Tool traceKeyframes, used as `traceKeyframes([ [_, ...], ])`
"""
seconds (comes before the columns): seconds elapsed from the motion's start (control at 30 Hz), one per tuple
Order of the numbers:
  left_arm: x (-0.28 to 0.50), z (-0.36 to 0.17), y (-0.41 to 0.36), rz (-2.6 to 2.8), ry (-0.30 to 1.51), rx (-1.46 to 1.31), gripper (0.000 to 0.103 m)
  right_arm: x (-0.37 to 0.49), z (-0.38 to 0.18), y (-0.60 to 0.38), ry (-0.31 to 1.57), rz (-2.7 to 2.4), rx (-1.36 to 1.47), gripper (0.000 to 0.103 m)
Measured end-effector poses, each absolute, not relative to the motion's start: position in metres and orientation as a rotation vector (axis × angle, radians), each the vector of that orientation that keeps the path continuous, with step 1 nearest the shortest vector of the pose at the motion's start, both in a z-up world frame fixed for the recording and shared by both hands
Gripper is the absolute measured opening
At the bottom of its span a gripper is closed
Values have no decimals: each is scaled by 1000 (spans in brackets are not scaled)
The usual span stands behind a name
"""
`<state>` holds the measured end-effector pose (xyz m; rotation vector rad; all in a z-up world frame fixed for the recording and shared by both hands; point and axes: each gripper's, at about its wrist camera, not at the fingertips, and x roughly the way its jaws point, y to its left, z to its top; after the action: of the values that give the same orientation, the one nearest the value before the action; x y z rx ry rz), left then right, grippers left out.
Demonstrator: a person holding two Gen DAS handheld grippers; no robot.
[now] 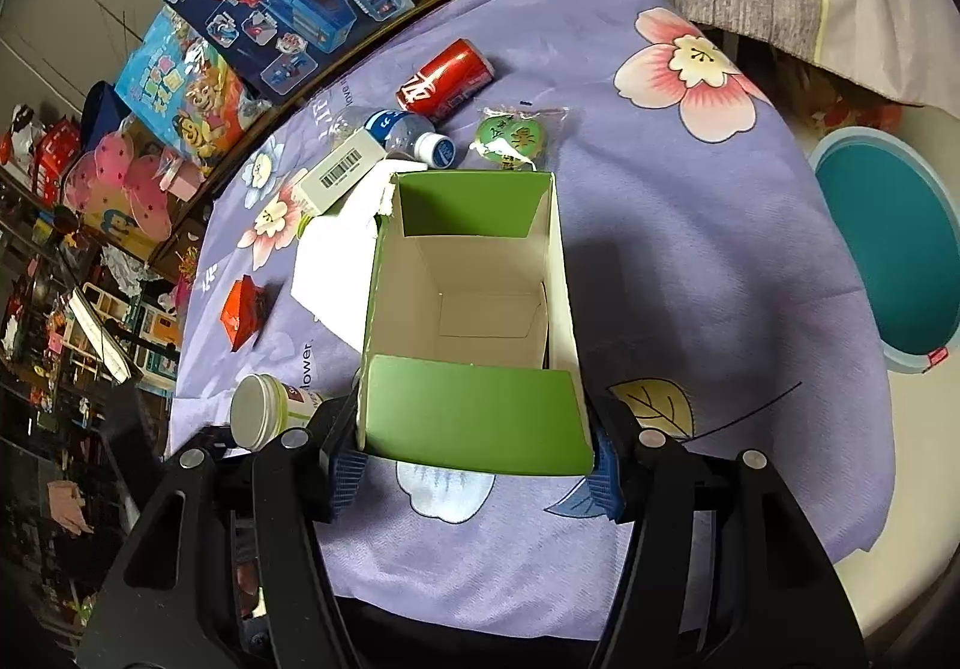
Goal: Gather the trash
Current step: 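Carry the pill bottle and green box over the teal bin with both tools, then open the left tool over the teal bin while the right tool releases the box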
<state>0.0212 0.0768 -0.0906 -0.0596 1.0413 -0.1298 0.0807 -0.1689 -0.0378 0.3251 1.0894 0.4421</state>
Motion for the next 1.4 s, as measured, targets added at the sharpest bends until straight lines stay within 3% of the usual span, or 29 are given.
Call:
traceKeyframes([
  [0.3, 33, -48, 56, -166, 996, -49, 52, 87, -27, -222, 1020, 378, 429, 57],
  [0.63, 80, -13, -60, -417, 977, 56, 52, 84, -17, -347, 901, 146, 562, 57],
  [1.03, 158, -44, -212, -591, 1115, 193, 52, 115, -79, -456, 949, -45, 655, 58],
  [1.4, 190, -75, -266, -609, 1199, 242, 52, 134, -120, -474, 1039, -16, 721, 65],
])
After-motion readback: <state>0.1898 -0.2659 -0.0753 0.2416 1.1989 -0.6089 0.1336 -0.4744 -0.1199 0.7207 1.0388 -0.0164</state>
